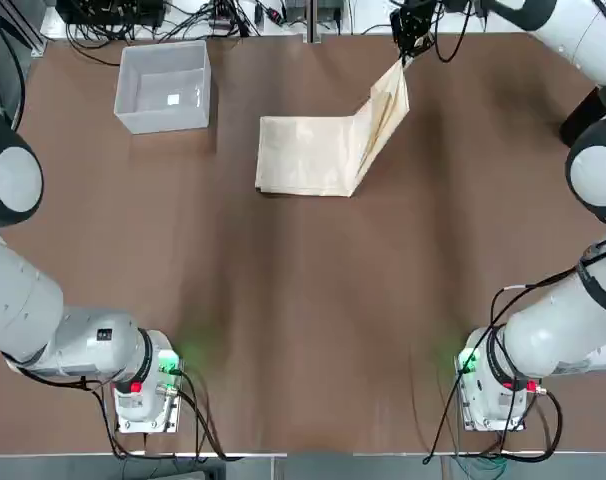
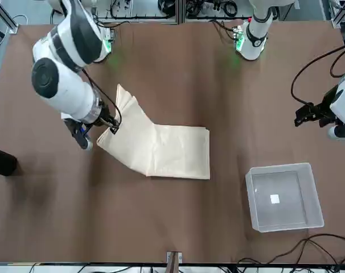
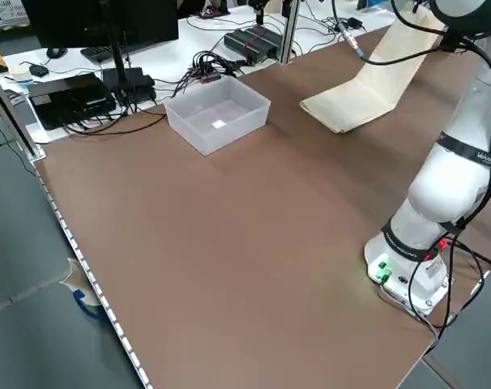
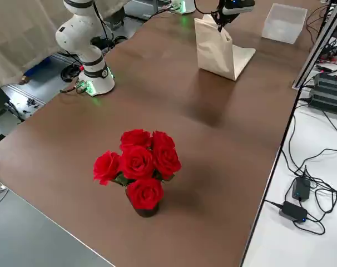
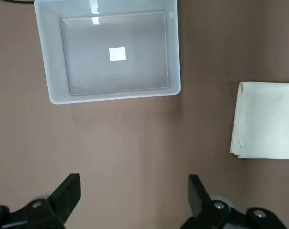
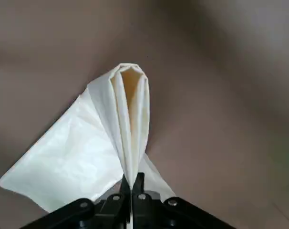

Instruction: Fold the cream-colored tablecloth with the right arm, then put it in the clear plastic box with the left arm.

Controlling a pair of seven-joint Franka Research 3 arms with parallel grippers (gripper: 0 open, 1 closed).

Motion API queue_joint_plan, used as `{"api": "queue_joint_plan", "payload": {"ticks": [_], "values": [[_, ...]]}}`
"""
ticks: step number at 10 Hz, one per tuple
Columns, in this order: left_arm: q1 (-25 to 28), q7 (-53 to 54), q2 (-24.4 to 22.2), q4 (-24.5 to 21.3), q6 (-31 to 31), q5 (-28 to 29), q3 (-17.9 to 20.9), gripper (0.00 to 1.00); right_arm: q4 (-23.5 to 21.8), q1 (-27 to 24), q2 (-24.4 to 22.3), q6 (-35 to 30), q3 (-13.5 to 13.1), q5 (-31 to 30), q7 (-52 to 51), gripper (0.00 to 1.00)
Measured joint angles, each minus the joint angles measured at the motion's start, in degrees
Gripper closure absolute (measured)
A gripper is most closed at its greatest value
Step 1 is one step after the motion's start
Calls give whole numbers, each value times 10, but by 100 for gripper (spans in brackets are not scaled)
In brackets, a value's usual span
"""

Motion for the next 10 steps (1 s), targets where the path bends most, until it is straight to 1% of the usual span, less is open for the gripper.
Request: {"api": "queue_joint_plan", "payload": {"ticks": [1,3,7,10], "values": [[0,0,0,0,0,0,0,0,0,1,1,0,15,-20,25,97],[0,0,0,0,0,0,0,0,0,4,3,-1,26,-34,47,97],[0,0,1,0,0,0,0,0,-2,29,29,1,28,-57,89,97],[0,0,2,0,0,0,0,0,-2,50,44,13,28,-58,92,97]]}}
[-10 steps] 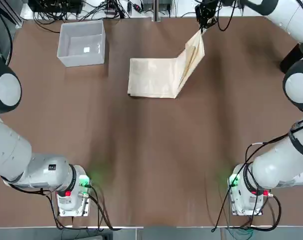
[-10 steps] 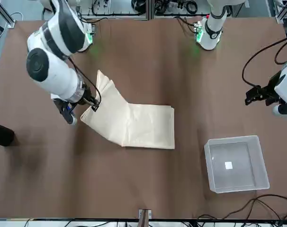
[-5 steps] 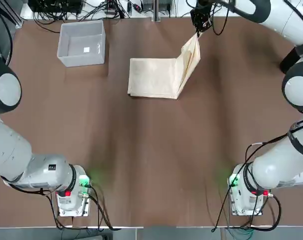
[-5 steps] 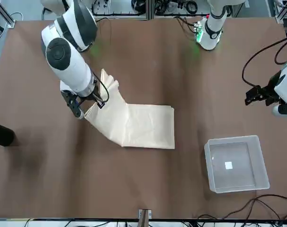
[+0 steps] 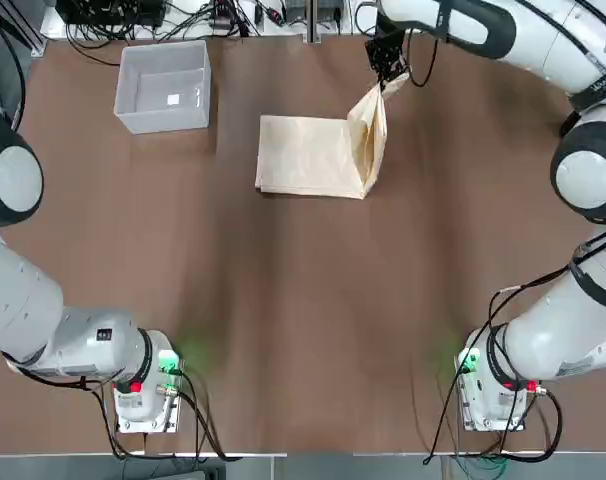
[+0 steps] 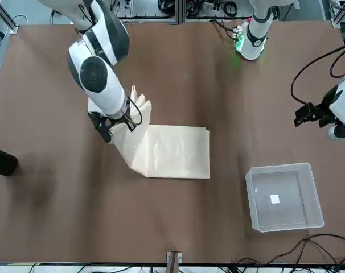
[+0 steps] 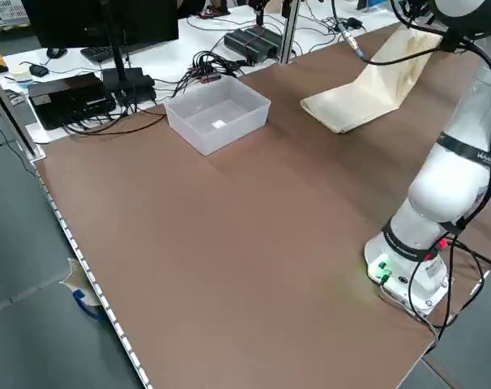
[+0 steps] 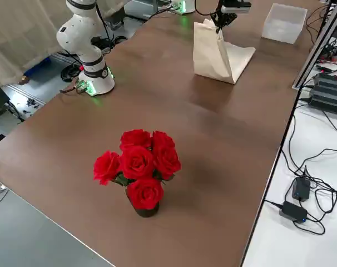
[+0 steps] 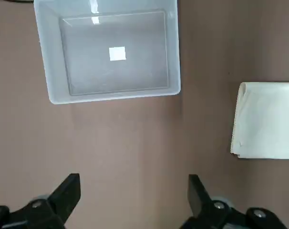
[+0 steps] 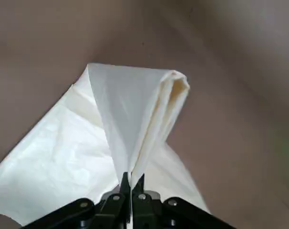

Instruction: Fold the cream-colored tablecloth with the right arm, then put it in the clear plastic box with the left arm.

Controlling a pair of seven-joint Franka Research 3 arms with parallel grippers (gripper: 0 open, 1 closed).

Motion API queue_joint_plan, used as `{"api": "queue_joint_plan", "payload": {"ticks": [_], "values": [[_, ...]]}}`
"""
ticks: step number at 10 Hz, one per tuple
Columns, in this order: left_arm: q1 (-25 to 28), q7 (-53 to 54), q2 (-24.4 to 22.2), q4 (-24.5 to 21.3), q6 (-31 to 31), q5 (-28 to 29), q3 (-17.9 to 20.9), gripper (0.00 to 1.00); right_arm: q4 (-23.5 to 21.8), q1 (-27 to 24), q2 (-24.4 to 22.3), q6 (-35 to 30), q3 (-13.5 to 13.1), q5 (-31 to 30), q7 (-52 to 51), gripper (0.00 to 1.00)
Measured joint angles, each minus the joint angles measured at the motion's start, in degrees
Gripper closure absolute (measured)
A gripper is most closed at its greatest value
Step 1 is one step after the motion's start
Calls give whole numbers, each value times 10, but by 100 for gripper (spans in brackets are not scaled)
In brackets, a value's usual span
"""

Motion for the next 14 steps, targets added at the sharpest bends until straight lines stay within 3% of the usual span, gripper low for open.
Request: {"api": "queue_joint_plan", "payload": {"ticks": [2,4,8,14], "values": [[0,0,1,0,0,0,0,0,0,6,8,1,13,-7,1,97],[0,0,1,0,0,0,0,0,4,8,25,6,43,-29,25,97],[0,0,1,0,0,0,0,0,37,9,70,9,75,-61,50,97],[0,-1,1,0,0,0,1,0,99,1,85,22,77,-66,102,97]]}}
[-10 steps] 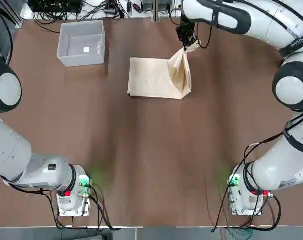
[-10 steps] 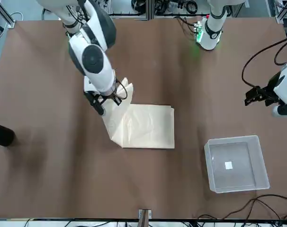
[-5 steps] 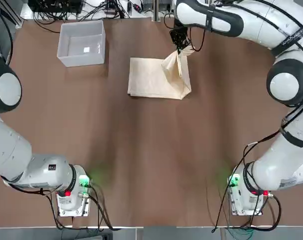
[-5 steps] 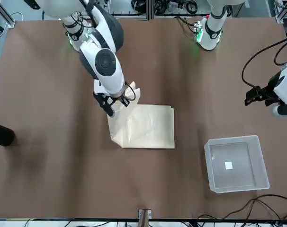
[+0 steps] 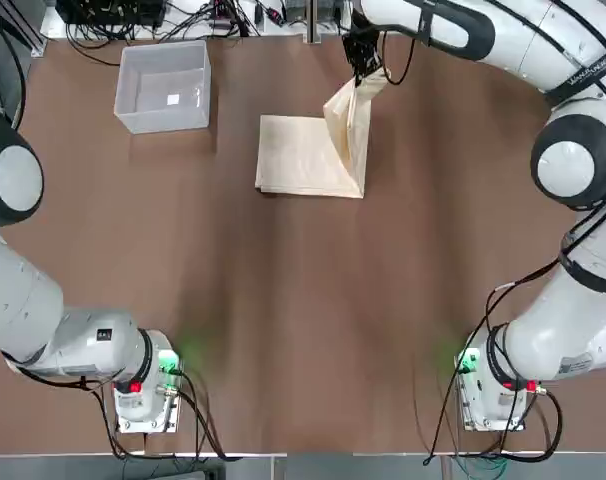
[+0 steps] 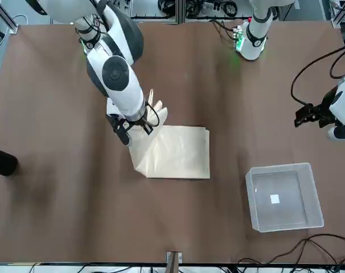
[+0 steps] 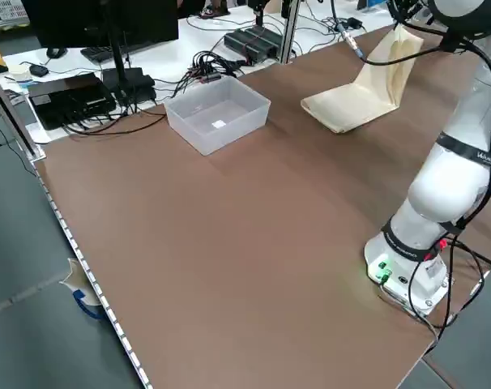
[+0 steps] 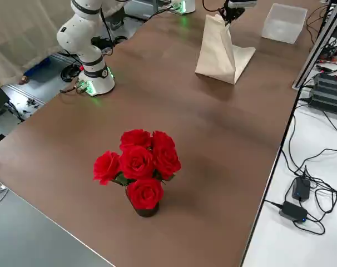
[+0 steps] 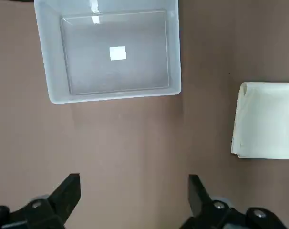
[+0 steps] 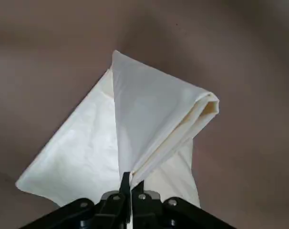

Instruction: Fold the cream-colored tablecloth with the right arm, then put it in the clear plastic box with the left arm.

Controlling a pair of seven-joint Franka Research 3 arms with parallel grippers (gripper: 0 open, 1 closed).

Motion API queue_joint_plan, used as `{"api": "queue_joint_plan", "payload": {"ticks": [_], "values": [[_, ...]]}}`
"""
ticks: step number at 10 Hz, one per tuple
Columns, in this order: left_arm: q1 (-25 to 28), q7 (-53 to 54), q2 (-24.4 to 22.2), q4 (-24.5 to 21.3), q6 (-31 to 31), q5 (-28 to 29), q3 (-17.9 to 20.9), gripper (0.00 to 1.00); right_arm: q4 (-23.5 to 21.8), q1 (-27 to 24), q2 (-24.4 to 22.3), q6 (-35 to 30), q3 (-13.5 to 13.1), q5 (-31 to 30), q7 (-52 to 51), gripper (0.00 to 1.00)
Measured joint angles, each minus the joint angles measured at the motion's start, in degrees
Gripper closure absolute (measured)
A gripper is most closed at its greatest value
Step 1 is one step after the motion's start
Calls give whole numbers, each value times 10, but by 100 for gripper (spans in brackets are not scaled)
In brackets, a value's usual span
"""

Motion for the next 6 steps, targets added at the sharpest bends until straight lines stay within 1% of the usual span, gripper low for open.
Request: {"api": "queue_joint_plan", "payload": {"ticks": [3,6], "values": [[0,0,0,0,0,0,1,0,0,-2,3,11,1,-3,11,97],[1,0,0,0,0,0,1,0,-4,5,11,10,8,-3,11,97]]}}
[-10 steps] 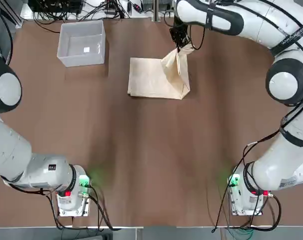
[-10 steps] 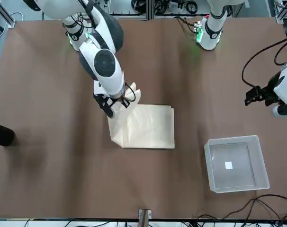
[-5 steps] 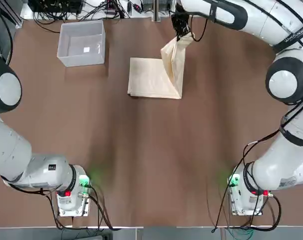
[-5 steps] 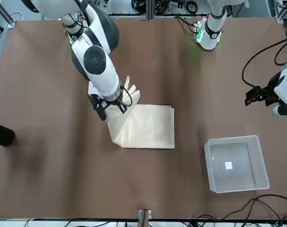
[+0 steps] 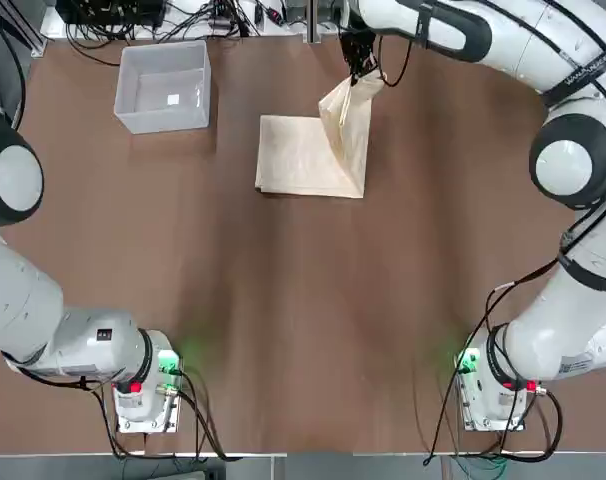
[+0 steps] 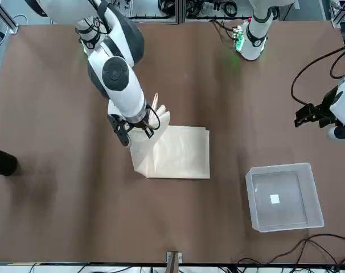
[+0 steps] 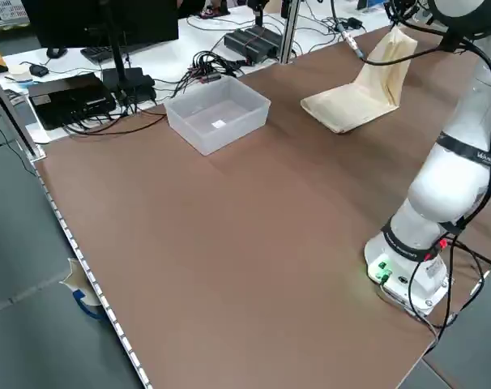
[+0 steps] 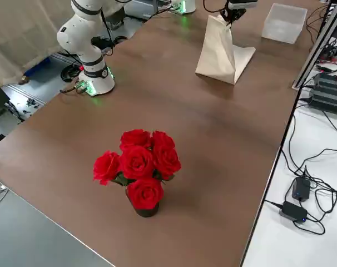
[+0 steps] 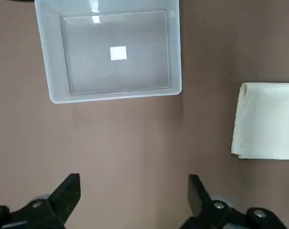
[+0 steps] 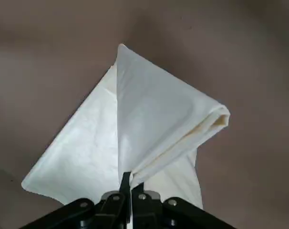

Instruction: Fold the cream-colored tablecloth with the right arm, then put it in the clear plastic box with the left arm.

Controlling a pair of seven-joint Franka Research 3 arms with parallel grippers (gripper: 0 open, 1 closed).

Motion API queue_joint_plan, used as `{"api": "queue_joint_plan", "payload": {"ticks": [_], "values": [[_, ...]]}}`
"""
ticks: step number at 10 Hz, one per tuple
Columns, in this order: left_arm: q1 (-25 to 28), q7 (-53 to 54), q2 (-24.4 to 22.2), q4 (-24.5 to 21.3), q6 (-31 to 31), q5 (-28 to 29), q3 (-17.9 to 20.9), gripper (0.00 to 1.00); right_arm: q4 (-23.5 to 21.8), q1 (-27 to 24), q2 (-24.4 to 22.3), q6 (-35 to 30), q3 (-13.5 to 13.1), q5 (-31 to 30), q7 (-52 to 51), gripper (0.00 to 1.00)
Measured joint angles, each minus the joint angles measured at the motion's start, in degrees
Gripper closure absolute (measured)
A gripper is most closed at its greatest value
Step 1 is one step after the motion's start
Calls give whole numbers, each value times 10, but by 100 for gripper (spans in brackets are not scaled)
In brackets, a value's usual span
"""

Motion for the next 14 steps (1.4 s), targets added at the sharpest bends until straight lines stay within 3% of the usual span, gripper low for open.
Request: {"api": "queue_joint_plan", "payload": {"ticks": [5,14], "values": [[3,0,0,0,0,0,0,0,-7,13,24,14,28,-23,37,97],[7,1,0,1,0,0,1,0,-7,33,43,100,42,-40,48,97]]}}
